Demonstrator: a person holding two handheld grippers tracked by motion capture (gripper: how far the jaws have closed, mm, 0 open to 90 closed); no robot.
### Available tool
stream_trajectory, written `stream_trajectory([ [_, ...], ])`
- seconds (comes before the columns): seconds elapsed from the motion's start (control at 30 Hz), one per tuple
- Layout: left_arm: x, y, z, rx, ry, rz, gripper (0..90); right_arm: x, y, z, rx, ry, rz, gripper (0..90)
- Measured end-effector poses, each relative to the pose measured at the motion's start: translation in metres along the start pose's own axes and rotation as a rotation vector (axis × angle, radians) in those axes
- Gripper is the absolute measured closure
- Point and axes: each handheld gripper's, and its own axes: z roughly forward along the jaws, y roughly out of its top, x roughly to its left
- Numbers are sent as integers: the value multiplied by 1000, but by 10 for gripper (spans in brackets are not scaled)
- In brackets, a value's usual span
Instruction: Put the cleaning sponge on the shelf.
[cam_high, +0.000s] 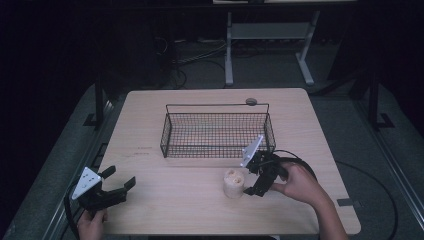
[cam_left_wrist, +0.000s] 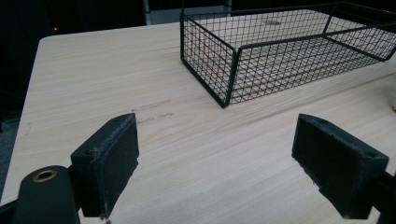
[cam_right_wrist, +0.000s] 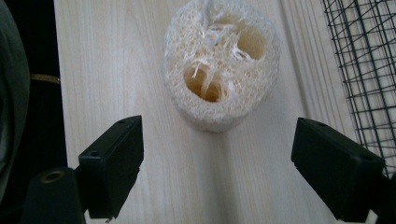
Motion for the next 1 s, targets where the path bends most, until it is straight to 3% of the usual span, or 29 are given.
stream_trajectory([
  [0.53,1,0,-1,-2,3,-7,139,-4,19,10,20,16,-20,165],
  [1.0,2,0,-2,-10,1,-14,140,-11,29,28,22,61,-7,166],
])
